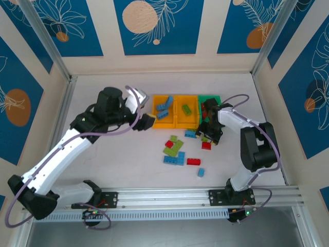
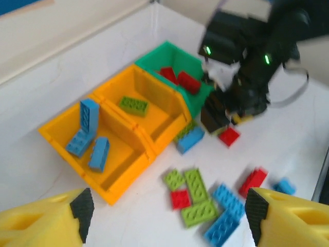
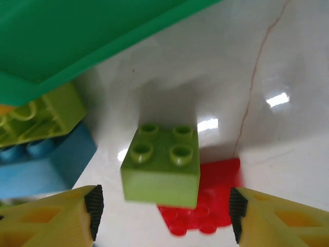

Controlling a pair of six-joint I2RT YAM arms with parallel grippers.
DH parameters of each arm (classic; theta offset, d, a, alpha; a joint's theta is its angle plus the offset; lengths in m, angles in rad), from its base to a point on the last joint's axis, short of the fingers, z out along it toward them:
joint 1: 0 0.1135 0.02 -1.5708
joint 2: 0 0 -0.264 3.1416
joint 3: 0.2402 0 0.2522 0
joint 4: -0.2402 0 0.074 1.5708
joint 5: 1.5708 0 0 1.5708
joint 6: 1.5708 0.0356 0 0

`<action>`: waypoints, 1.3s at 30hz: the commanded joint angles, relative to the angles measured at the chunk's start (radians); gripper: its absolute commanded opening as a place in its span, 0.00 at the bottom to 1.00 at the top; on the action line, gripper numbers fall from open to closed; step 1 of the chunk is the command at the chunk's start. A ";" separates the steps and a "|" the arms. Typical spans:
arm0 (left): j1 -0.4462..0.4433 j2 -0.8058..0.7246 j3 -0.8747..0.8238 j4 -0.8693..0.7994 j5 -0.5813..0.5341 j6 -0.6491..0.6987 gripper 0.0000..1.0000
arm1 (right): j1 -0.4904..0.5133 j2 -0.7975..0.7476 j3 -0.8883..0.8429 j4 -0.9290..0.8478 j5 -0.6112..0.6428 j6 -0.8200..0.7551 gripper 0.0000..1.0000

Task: Sort the legos into containers by color

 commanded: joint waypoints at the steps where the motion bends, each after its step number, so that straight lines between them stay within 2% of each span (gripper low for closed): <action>1: -0.008 -0.098 -0.095 0.063 0.058 0.148 0.91 | 0.003 0.034 0.015 0.016 0.028 -0.008 0.63; 5: -0.009 -0.156 -0.139 0.063 0.056 0.212 1.00 | 0.002 0.022 -0.001 0.019 0.040 0.001 0.51; 10: -0.013 -0.159 -0.137 0.030 0.118 0.328 1.00 | 0.005 -0.058 0.012 -0.012 0.047 0.009 0.31; 15: -0.014 -0.159 -0.131 0.040 0.156 0.368 1.00 | 0.044 -0.184 0.084 -0.022 0.056 0.020 0.27; 17: -0.015 -0.158 -0.130 0.044 0.157 0.369 1.00 | 0.074 -0.197 0.137 -0.001 0.057 0.014 0.27; 20: -0.019 -0.152 -0.130 0.045 0.152 0.360 1.00 | 0.106 -0.137 0.246 0.034 0.062 -0.005 0.28; 27: -0.024 -0.165 -0.136 0.021 0.091 0.336 1.00 | 0.109 0.216 0.584 -0.009 0.034 -0.057 0.28; 29: -0.025 -0.177 -0.140 0.016 0.079 0.319 1.00 | 0.116 0.300 0.674 -0.034 0.008 -0.076 0.33; 31: -0.025 -0.188 -0.151 0.017 0.074 0.307 1.00 | 0.119 0.367 0.756 -0.072 -0.021 -0.089 0.44; 35: -0.025 -0.197 -0.175 0.020 0.065 0.288 1.00 | 0.123 0.360 0.788 -0.111 -0.002 -0.091 0.53; 39: -0.026 -0.196 -0.200 0.053 0.064 0.283 1.00 | 0.128 0.210 0.659 -0.102 0.030 -0.068 0.55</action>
